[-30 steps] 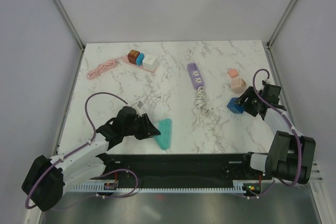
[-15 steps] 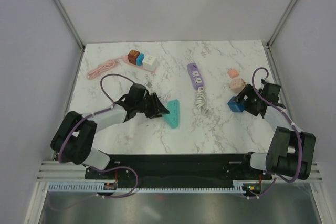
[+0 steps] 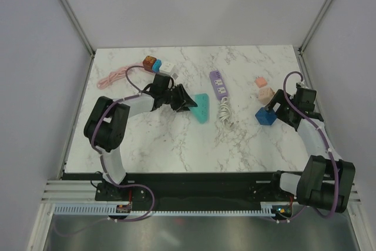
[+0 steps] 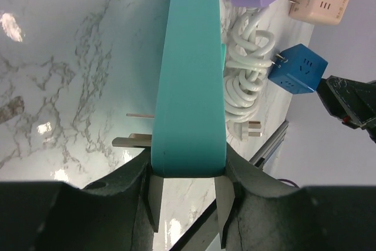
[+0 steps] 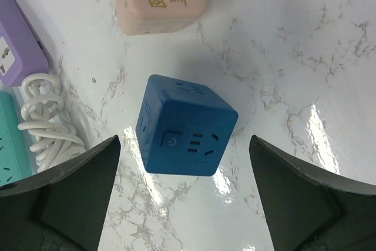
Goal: Pull the plug off the socket
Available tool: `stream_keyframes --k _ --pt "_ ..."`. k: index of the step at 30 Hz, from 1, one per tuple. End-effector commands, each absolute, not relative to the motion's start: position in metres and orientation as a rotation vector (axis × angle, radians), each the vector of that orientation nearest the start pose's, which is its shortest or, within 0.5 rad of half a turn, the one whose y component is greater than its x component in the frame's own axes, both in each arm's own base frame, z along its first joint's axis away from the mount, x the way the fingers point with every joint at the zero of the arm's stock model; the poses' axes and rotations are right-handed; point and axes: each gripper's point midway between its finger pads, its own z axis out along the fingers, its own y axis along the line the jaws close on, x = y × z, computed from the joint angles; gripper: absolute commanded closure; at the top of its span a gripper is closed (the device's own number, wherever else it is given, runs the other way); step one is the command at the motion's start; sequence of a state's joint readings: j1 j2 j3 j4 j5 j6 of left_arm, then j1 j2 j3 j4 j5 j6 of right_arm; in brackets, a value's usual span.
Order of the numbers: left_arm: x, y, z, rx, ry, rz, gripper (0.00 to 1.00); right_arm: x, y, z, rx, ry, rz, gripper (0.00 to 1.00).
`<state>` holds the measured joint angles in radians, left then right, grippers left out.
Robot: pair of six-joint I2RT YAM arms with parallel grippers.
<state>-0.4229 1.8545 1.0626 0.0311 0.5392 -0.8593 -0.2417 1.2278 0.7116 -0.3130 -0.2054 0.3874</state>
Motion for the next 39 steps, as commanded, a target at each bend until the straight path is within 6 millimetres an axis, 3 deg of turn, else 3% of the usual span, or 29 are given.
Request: stream_keyframes --k 1,2,7,8,10,11,14,16,21,22,24,26,29,31,32,34,35,36,39 --pt "0.361 -0.294 0.069 -0.276 2.579 -1.219 0.72 0.316 -0.028 0.121 0.593 2.255 0.23 0.02" --pt "0.367 -0.295 0.067 -0.285 2.587 -1.204 0.63 0.315 -0.023 0.129 0.572 2.245 0.228 0.02" --pt "0.382 -0.298 0.067 -0.267 2.612 -1.15 0.44 0.312 -0.001 0.154 0.516 2.195 0.238 0.02" --pt "0.387 -0.299 0.073 -0.246 2.601 -1.141 0.35 0.311 0.012 0.159 0.479 2.192 0.259 0.02" --pt "0.386 -0.293 0.074 -0.218 2.621 -1.086 0.25 0.31 0.019 0.171 0.46 2.163 0.257 0.02" --pt "0.385 -0.292 0.08 -0.201 2.613 -1.083 0.22 0.309 0.039 0.175 0.402 2.167 0.294 0.02" --pt "0.375 -0.282 0.081 -0.184 2.635 -1.016 0.2 0.309 0.058 0.183 0.343 2.175 0.327 0.02" --pt "0.372 -0.275 0.097 -0.146 2.597 -0.994 0.18 0.309 0.065 0.185 0.322 2.182 0.333 0.02" --pt "0.358 -0.233 0.112 -0.113 2.575 -0.717 0.18 0.307 0.081 0.185 0.27 2.191 0.332 0.02" --pt "0.361 -0.22 0.127 -0.13 2.518 -0.642 0.18 0.306 0.084 0.183 0.263 2.196 0.335 0.02" --pt "0.362 -0.204 0.137 -0.131 2.48 -0.551 0.19 0.304 0.09 0.18 0.244 2.2 0.34 0.02" --pt "0.374 -0.191 0.156 -0.145 2.411 -0.46 0.19 0.301 0.096 0.177 0.227 2.208 0.351 0.02" --pt "0.398 -0.176 0.167 -0.175 2.381 -0.296 0.16 0.299 0.105 0.177 0.197 2.207 0.371 0.02" --pt "0.407 -0.164 0.163 -0.229 2.409 -0.185 0.14 0.297 0.108 0.175 0.184 2.211 0.379 0.02" --pt "0.423 -0.168 0.167 -0.243 2.401 -0.171 0.14 0.295 0.111 0.178 0.171 2.204 0.387 0.02" --pt "0.434 -0.164 0.16 -0.28 2.426 -0.115 0.14 0.292 0.111 0.176 0.162 2.203 0.388 0.02" --pt "0.446 -0.169 0.173 -0.29 2.398 -0.126 0.13 0.291 0.11 0.179 0.162 2.193 0.393 0.02" --pt "0.454 -0.17 0.156 -0.309 2.432 -0.102 0.13 0.289 0.11 0.179 0.151 2.19 0.392 0.02" --pt "0.478 -0.175 0.162 -0.325 2.402 -0.081 0.14 0.284 0.11 0.176 0.133 2.192 0.395 0.02"
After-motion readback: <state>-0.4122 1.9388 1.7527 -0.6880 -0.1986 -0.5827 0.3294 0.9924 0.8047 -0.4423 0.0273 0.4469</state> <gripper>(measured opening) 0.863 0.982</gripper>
